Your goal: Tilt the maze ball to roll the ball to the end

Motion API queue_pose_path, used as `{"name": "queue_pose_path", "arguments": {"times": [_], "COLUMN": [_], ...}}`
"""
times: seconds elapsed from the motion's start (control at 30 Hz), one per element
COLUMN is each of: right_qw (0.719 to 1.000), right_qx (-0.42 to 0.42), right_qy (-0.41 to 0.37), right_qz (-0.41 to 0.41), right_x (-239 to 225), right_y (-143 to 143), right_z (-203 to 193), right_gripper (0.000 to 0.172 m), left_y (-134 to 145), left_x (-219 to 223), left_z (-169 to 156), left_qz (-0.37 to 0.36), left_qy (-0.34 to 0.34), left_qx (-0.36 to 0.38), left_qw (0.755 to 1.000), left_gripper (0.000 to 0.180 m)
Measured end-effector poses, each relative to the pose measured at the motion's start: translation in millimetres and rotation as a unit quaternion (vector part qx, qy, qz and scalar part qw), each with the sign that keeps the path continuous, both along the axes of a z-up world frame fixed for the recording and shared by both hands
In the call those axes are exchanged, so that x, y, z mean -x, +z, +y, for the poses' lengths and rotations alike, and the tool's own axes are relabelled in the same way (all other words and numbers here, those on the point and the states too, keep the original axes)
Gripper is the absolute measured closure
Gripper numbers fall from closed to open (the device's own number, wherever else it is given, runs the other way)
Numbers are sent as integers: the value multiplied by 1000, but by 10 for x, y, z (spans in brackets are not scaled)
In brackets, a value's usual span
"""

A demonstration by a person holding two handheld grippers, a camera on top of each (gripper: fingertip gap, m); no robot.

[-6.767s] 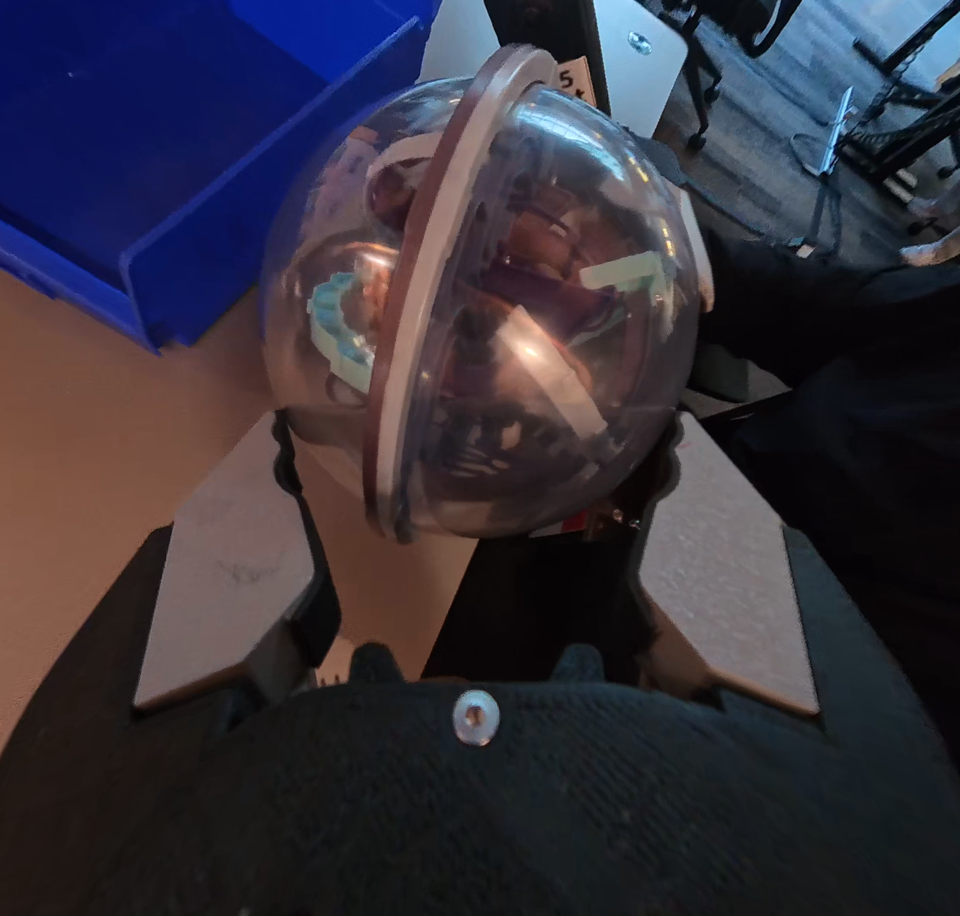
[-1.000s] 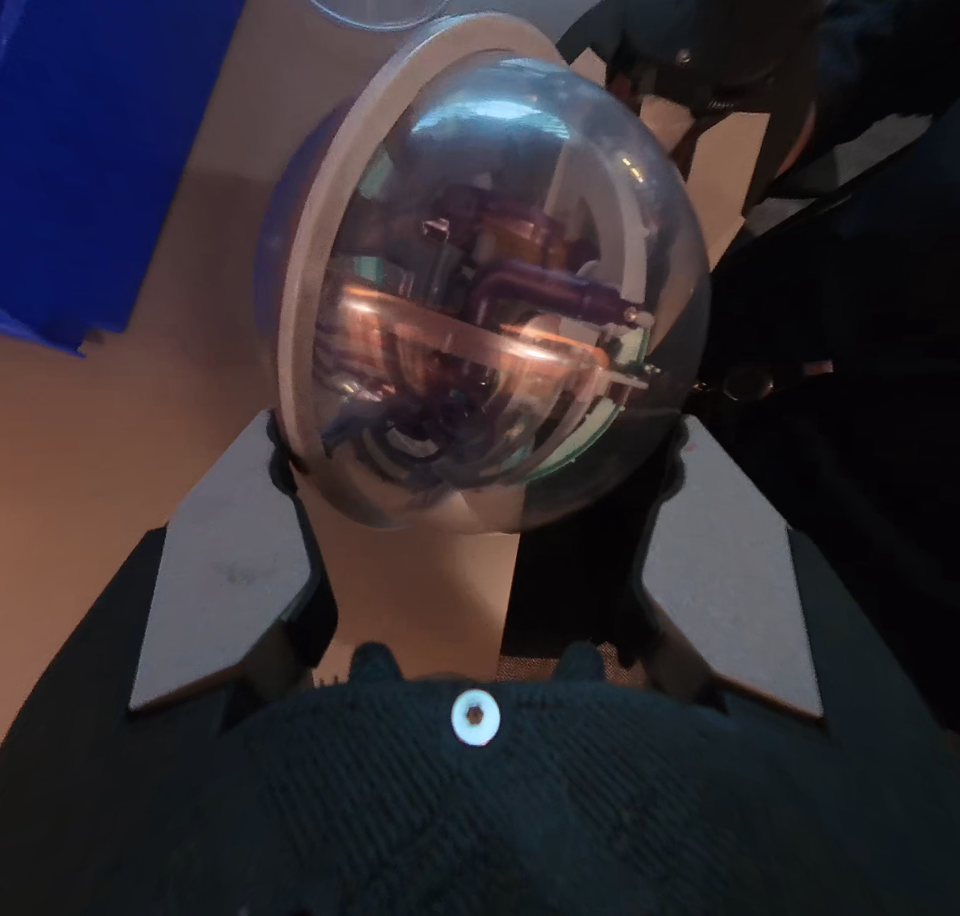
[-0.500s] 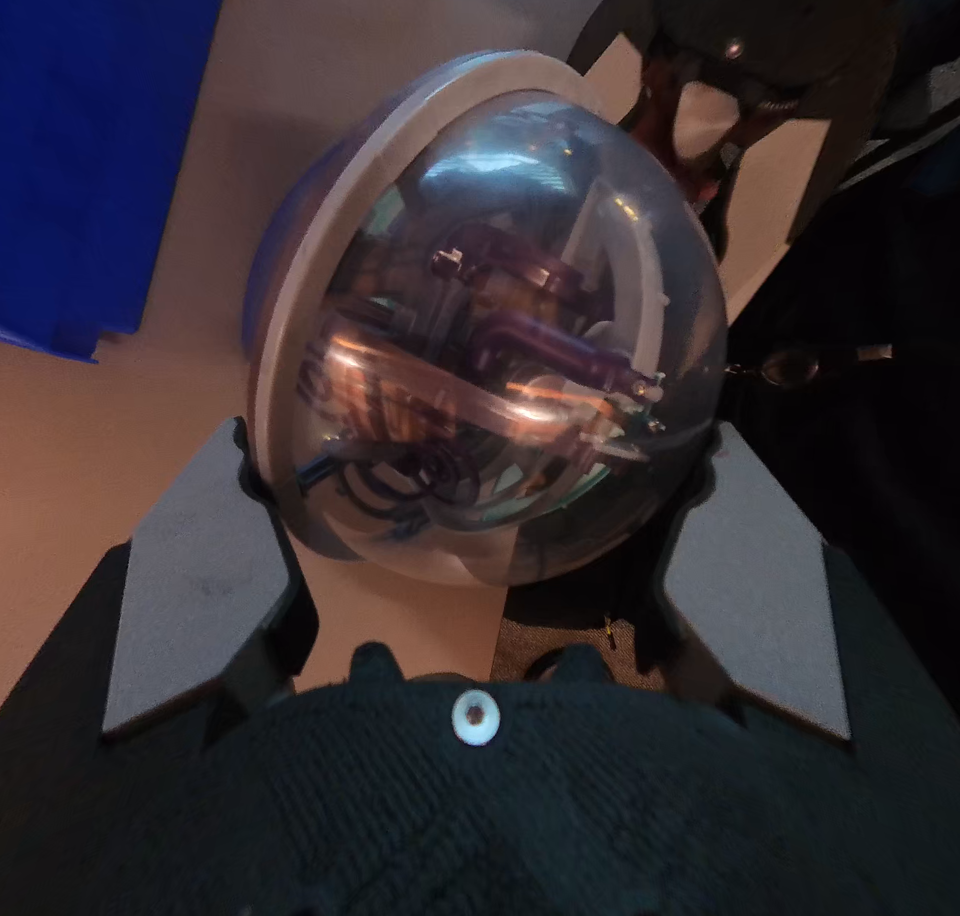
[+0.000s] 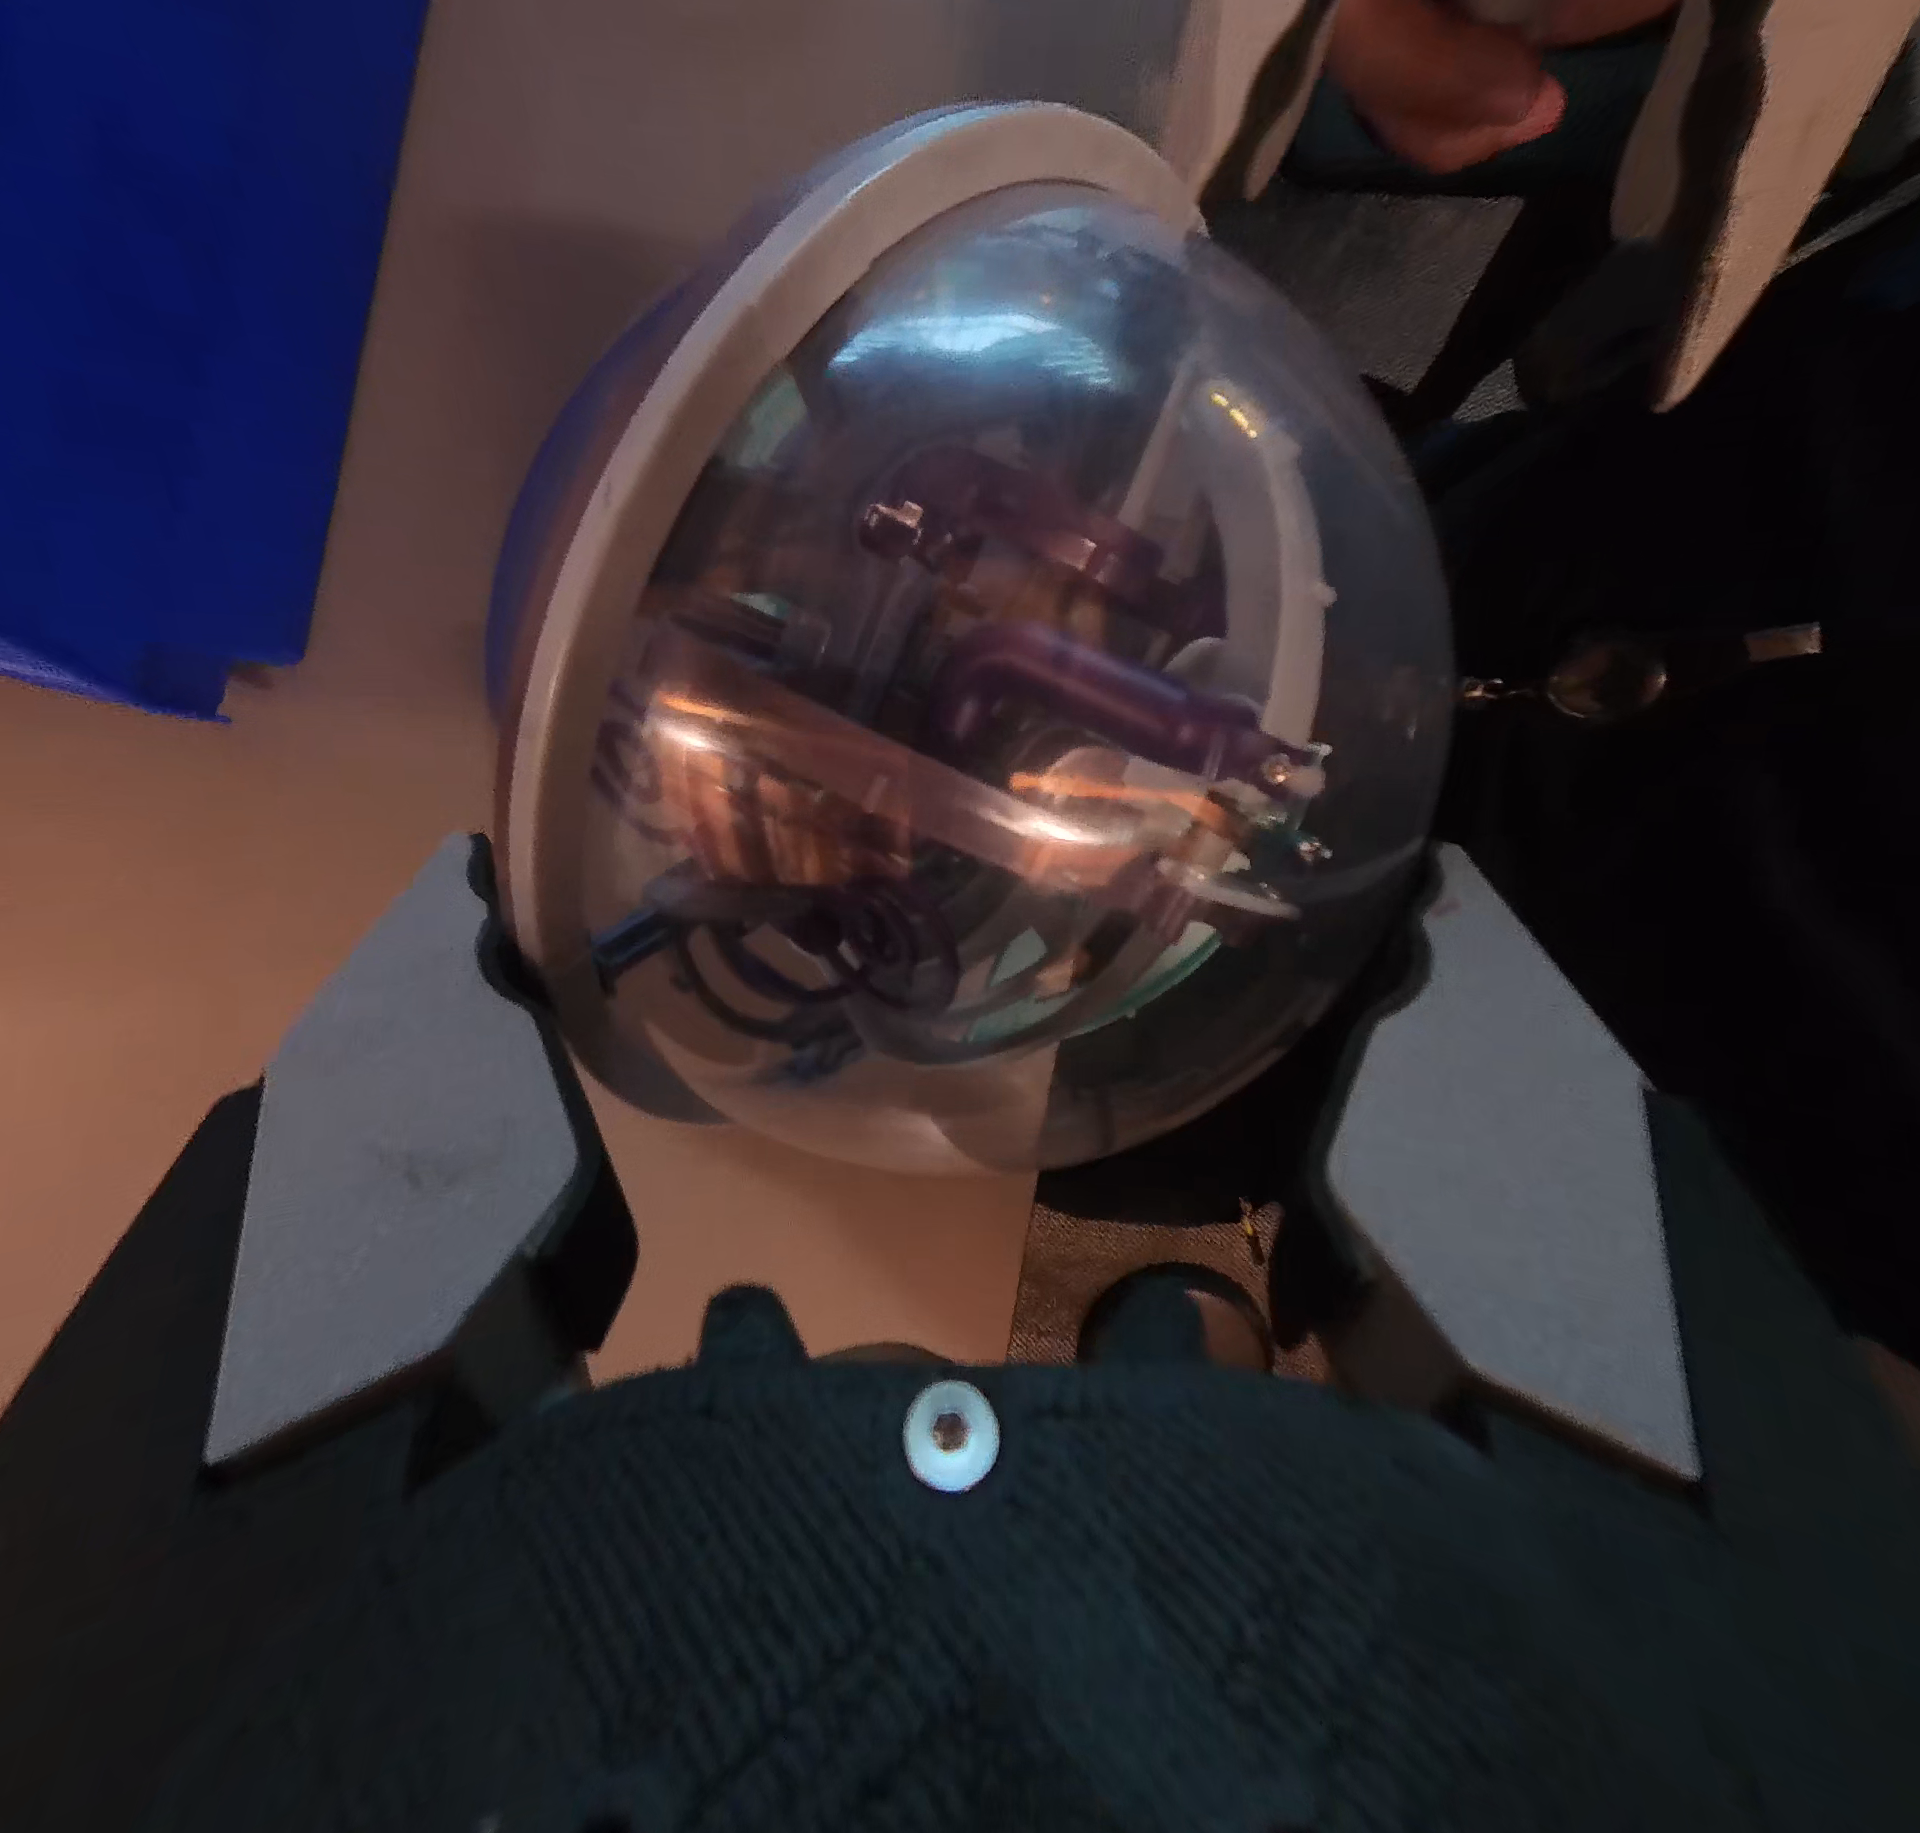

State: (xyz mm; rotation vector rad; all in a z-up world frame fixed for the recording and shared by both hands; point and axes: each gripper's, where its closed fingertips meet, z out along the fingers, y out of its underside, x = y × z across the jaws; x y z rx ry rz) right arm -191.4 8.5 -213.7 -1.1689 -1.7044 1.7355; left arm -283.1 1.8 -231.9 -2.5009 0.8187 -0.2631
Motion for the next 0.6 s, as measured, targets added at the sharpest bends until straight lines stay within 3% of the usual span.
{"name": "queue_pose_path", "arguments": {"times": [0.2,0.37,0.47,0.6], "right_qw": [999,996,993,996], "right_qx": [-51,-90,-109,-69], "right_qy": [9,-14,-40,-50], "right_qz": [11,14,8,18], "right_x": [-21,7,63,103], "right_y": [-69,-128,-167,-53], "right_z": [-141,-115,-46,10], "right_gripper": [89,111,138,137], "left_y": [2,10,34,34], "left_x": [18,27,-21,-26], "left_z": [-56,-92,-93,-106], "left_qz": [2,16,35,47], "left_qy": [-14,-25,-50,-58], "left_qx": [-3,-10,-34,-27], "left_qw": [1000,999,998,997], "left_gripper": [21,21,21,21]}}
